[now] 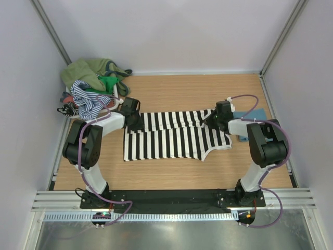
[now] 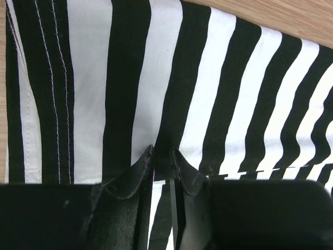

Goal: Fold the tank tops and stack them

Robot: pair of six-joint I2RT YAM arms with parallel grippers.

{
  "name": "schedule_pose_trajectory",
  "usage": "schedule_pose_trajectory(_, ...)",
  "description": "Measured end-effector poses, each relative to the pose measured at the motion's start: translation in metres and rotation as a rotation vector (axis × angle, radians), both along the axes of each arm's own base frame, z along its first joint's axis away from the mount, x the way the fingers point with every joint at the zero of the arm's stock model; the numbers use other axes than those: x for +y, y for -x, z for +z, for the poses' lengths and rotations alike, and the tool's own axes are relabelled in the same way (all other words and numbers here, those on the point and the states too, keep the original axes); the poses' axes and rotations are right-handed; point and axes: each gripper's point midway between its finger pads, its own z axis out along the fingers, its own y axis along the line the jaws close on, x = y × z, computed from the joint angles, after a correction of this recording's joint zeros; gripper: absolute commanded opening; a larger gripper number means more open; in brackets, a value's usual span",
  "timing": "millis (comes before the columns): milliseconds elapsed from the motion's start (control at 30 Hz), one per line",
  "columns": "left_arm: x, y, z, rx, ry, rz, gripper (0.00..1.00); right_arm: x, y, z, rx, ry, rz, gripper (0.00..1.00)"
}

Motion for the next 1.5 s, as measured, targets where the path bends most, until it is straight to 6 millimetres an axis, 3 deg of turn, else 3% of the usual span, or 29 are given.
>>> schedule_pose_trajectory(100,0.001,0.0,0.0,0.001,-0.011,-0.005,0.2,-0.001,-0.01,-0.007,0.016,0.008,0.002,0.17)
schedule_pose_trajectory(200,0.003,0.0,0.0,0.002,-0.021,-0.005,0.2,0.0,-0.023,-0.006,0.005,0.01,0.007,0.14)
schedule_pose_trajectory(333,0.006,0.0,0.0,0.0,-0.035,0.001,0.2,0.0,-0.023,-0.007,0.0,0.004,0.009,0.11)
schedule_pose_trajectory(433,0.007,0.0,0.0,-0.002,-0.041,0.004,0.2,-0.002,-0.012,-0.007,-0.004,0.002,0.009,0.12)
schedule_pose_trajectory(500,0.007,-0.001,0.0,-0.002,-0.044,0.005,0.21,-0.004,-0.003,-0.007,0.005,0.005,0.009,0.21)
schedule_pose_trajectory(633,0.009,-0.001,0.001,-0.01,-0.06,0.009,0.28,-0.007,-0.001,-0.005,0.001,0.023,0.009,0.29)
schedule_pose_trajectory(767,0.018,0.004,0.007,-0.034,-0.091,0.021,0.33,-0.01,0.002,-0.001,-0.005,0.047,0.016,0.46)
schedule_pose_trajectory(833,0.022,0.009,0.014,-0.056,-0.102,0.019,0.39,-0.012,0.006,0.003,-0.009,0.06,0.024,0.5)
schedule_pose_trajectory(967,0.022,0.019,0.037,-0.127,-0.086,0.015,0.47,-0.018,0.02,0.023,-0.02,0.107,0.053,0.64)
schedule_pose_trajectory(1000,0.022,0.023,0.044,-0.147,-0.076,0.017,0.54,-0.02,0.024,0.033,-0.031,0.12,0.061,0.64)
schedule_pose_trajectory(1167,0.03,0.045,0.076,-0.227,-0.03,0.073,0.61,-0.026,0.048,0.082,-0.103,0.159,0.111,0.58)
schedule_pose_trajectory(1233,0.037,0.06,0.084,-0.25,-0.01,0.102,0.63,-0.025,0.064,0.093,-0.107,0.161,0.137,0.57)
schedule_pose_trajectory(1333,0.047,0.087,0.088,-0.258,0.015,0.133,0.64,-0.024,0.092,0.095,-0.088,0.159,0.168,0.57)
schedule_pose_trajectory(1500,0.06,0.127,0.072,-0.197,0.02,0.166,0.62,-0.008,0.15,0.067,0.033,0.165,0.272,0.58)
